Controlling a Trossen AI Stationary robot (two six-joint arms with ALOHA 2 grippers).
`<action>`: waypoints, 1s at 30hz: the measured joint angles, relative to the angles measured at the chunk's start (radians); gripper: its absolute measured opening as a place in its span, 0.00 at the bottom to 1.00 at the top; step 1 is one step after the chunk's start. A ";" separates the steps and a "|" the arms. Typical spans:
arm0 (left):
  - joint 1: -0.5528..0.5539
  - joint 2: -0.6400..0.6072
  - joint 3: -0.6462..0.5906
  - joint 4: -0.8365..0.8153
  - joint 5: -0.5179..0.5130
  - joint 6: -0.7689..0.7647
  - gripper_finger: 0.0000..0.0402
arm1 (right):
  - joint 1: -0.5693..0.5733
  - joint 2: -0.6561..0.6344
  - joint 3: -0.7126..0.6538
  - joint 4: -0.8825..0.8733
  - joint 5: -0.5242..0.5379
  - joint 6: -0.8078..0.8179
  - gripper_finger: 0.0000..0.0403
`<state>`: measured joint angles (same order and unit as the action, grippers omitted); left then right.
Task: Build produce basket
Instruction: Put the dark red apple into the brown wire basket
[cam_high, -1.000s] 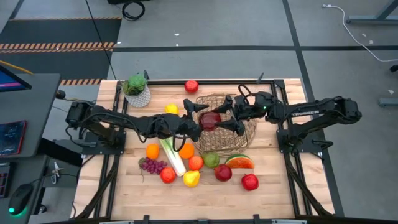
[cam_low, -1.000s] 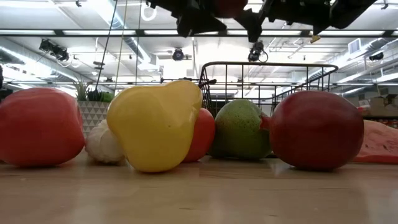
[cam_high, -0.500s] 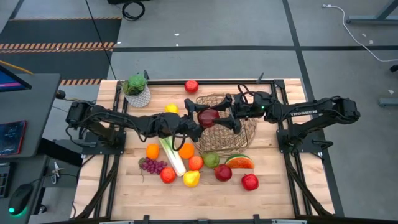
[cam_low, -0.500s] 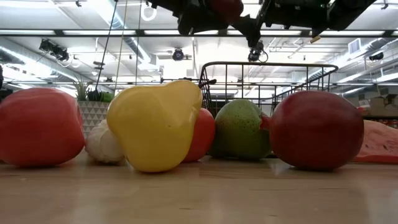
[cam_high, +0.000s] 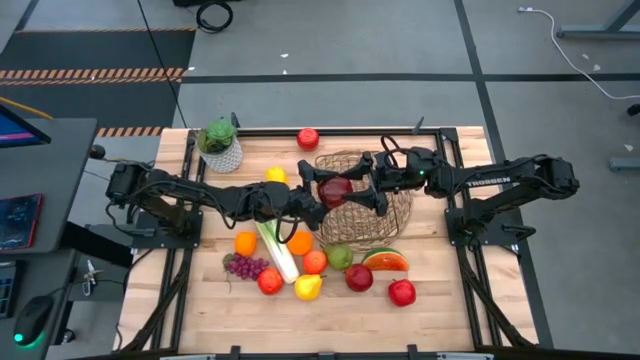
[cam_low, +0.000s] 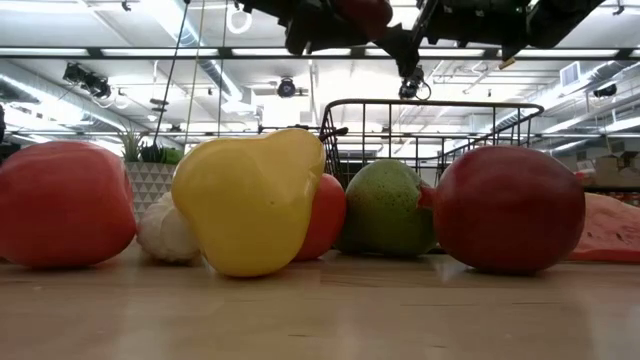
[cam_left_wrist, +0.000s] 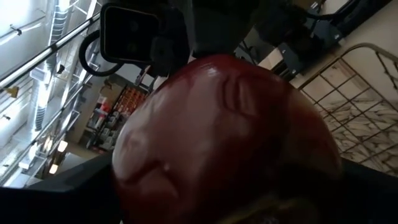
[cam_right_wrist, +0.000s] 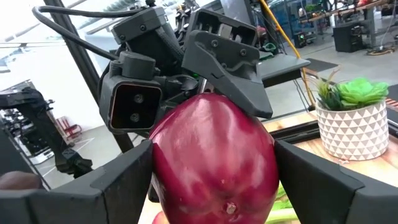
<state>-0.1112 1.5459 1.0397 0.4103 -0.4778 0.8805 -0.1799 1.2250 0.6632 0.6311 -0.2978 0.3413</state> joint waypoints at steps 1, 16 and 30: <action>0.000 0.000 0.000 0.000 0.004 -0.005 1.00 | 0.000 0.000 0.000 -0.001 -0.003 0.001 0.82; 0.000 0.000 0.000 0.011 0.018 -0.014 1.00 | -0.001 -0.010 0.000 -0.005 -0.007 0.009 0.98; 0.000 0.000 0.000 0.006 0.015 -0.033 1.00 | -0.049 -0.147 -0.001 -0.101 -0.007 0.016 0.99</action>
<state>-0.1112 1.5455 1.0397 0.4164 -0.4633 0.8475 -0.2287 1.0776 0.6621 0.5299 -0.3050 0.3574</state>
